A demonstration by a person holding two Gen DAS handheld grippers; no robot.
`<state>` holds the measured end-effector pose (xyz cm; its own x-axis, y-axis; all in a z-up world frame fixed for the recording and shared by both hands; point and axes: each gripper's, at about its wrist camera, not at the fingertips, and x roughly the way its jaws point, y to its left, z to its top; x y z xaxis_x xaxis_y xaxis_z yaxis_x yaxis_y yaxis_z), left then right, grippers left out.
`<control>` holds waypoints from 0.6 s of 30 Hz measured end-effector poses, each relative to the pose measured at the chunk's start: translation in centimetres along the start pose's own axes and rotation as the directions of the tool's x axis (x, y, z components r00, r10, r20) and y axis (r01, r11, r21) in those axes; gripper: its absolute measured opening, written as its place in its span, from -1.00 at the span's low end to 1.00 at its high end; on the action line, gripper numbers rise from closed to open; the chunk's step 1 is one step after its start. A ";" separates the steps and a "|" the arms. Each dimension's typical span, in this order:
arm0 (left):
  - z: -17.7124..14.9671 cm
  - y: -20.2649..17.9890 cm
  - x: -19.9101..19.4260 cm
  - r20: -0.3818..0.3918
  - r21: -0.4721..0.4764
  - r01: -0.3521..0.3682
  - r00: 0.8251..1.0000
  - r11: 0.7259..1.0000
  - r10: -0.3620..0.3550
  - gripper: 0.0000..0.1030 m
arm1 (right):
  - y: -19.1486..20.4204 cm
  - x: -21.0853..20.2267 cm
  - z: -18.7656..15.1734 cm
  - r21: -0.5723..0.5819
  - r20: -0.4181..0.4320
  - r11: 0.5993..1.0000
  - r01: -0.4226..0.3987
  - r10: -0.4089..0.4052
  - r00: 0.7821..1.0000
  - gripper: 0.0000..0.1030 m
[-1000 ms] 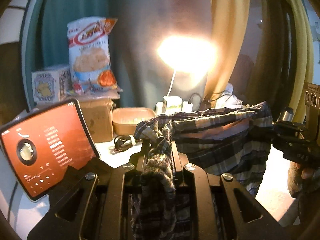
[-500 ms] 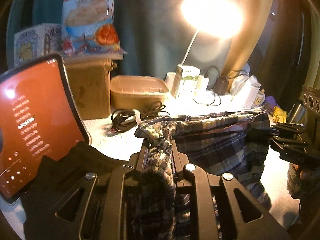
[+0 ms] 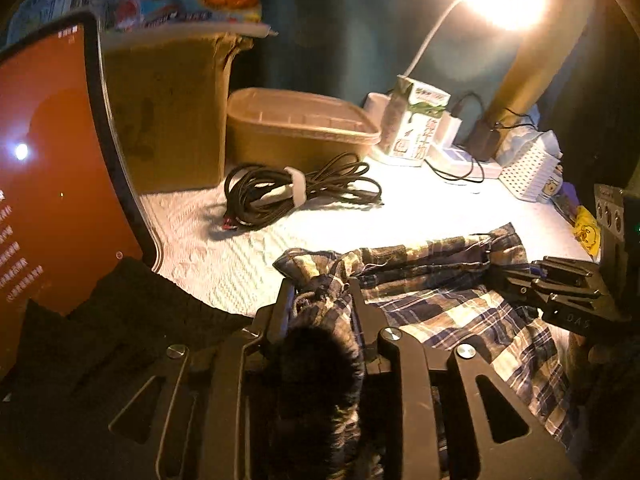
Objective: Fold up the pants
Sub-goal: 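Lower the folded pants onto the desk and open both grippers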
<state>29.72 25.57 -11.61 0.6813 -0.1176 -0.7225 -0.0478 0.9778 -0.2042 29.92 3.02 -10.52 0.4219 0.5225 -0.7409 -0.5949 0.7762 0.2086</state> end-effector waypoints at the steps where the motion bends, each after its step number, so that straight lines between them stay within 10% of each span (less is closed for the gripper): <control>1: 0.0 0.1 0.1 -0.006 -0.007 -0.003 1.000 1.000 0.003 -0.47 | -0.3 0.4 0.0 0.008 -0.007 1.000 -0.006 0.006 1.000 -0.61; 5: 0.1 0.7 0.4 -0.024 -0.023 -0.014 1.000 1.000 0.014 -0.27 | -1.9 1.5 -0.1 0.055 -0.015 0.997 0.049 -0.048 0.999 0.32; 18: 0.9 0.8 -1.8 0.006 -0.015 -0.063 0.998 0.998 0.063 0.04 | -3.5 0.3 -0.1 0.107 0.006 0.987 0.122 -0.124 0.992 0.44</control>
<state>29.16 26.71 -9.87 0.6811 -0.0545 -0.7302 -0.1017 0.9805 -0.1680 32.12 0.42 -11.53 0.4967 0.4249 -0.7568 -0.4624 0.8675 0.1836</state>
